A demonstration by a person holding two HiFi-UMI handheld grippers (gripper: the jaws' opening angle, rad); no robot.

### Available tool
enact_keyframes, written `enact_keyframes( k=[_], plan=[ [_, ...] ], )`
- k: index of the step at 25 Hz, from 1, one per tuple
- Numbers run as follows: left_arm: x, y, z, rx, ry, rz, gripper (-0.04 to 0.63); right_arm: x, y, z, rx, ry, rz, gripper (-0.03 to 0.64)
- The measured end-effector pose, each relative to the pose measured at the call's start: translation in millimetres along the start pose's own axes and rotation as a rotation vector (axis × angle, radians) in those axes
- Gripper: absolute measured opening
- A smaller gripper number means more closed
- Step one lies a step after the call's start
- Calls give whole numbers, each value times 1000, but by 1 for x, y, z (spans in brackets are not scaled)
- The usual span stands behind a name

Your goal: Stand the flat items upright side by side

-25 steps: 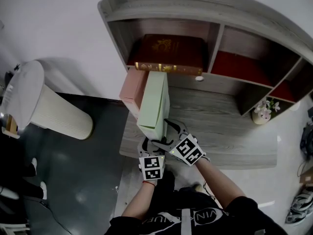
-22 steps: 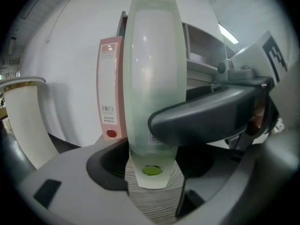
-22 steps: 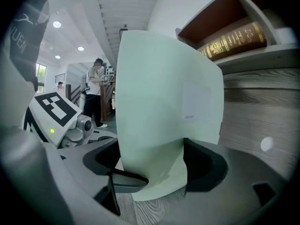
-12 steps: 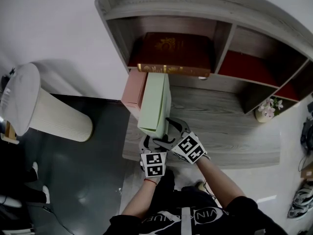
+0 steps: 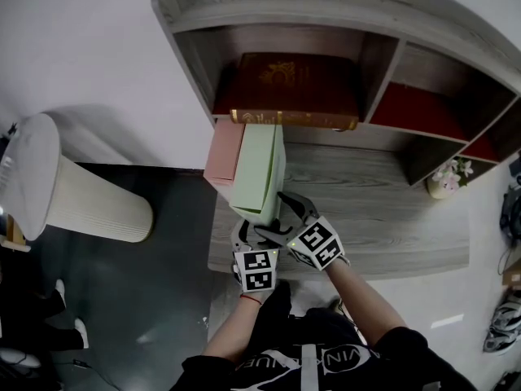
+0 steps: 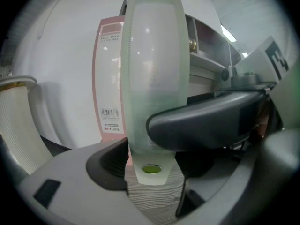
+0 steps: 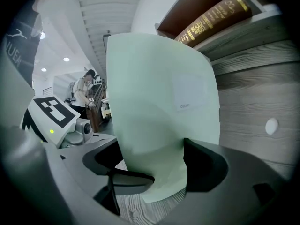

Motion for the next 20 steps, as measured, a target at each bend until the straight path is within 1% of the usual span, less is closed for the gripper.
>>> enact_keyframes(
  k=[7,11,15,18,20],
  plan=[
    [5,3,-10,31,-21,13,301,8,3,4,24,-39,20,430],
    [9,5,-15,38,-44,25,296,12,5,10,55,-65,32,428],
    [12,6,-18,40,-59,34,293,17,7,14,61,-81,38,430],
    [12,5,-19,44,-70,37,282,17,7,19,88,-105,50,430],
    [11,3,-19,48,-80,34,264,17,7,24,116,-130,62,411]
  ],
)
Point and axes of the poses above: the fingertips, and each gripper's own axes: x forward along the fingers, z to its right, y out of its top, the point moved 5 cm from there along -x, backward along the fingers, and after that the axes turned 8 degrees about x, right-handed, at the moved point
